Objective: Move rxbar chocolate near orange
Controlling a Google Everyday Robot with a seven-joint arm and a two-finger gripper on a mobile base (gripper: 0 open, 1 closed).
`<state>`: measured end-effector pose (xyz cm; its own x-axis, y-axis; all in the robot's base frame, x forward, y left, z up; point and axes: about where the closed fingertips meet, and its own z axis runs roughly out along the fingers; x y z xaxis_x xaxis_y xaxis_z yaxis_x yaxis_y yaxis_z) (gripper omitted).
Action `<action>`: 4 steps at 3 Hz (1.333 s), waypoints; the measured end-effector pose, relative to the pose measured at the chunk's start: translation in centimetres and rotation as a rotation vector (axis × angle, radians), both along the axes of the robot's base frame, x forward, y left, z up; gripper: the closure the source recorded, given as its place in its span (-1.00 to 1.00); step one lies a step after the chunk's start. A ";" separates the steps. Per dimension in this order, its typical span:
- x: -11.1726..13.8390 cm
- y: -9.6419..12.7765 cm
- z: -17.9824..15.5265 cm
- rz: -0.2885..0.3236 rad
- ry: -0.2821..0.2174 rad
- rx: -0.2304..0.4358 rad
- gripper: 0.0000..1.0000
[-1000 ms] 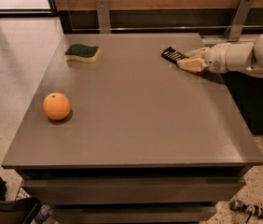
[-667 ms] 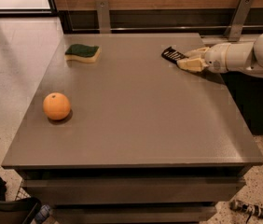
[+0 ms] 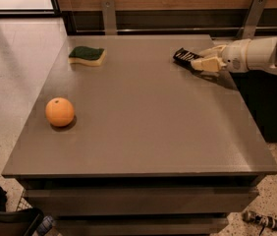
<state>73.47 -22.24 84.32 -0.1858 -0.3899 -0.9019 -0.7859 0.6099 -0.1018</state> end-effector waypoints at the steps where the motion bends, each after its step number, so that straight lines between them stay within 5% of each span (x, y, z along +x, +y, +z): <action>1: -2.9 -0.6 4.1 0.025 -0.001 -0.015 1.00; 3: -10.3 0.3 8.4 0.080 -0.003 -0.031 1.00; 4: -14.4 2.0 9.5 0.098 -0.047 -0.017 1.00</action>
Offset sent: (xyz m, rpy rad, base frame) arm -0.1009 -0.0108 0.1050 -0.0571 0.0009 0.0720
